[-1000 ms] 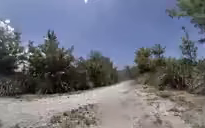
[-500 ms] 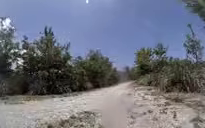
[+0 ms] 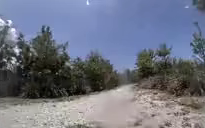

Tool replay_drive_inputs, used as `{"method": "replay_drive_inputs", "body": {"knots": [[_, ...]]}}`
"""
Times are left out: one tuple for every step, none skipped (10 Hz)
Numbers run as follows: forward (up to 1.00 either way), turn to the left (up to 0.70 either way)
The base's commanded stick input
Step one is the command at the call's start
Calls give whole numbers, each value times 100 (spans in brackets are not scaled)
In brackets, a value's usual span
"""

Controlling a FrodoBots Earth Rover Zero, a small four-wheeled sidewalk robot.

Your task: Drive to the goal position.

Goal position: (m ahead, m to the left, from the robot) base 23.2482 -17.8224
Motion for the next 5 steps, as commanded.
{"method": "replay_drive_inputs", "body": {"knots": [[85,-4],[85,-30],[85,-33],[85,-29],[85,-20]]}}
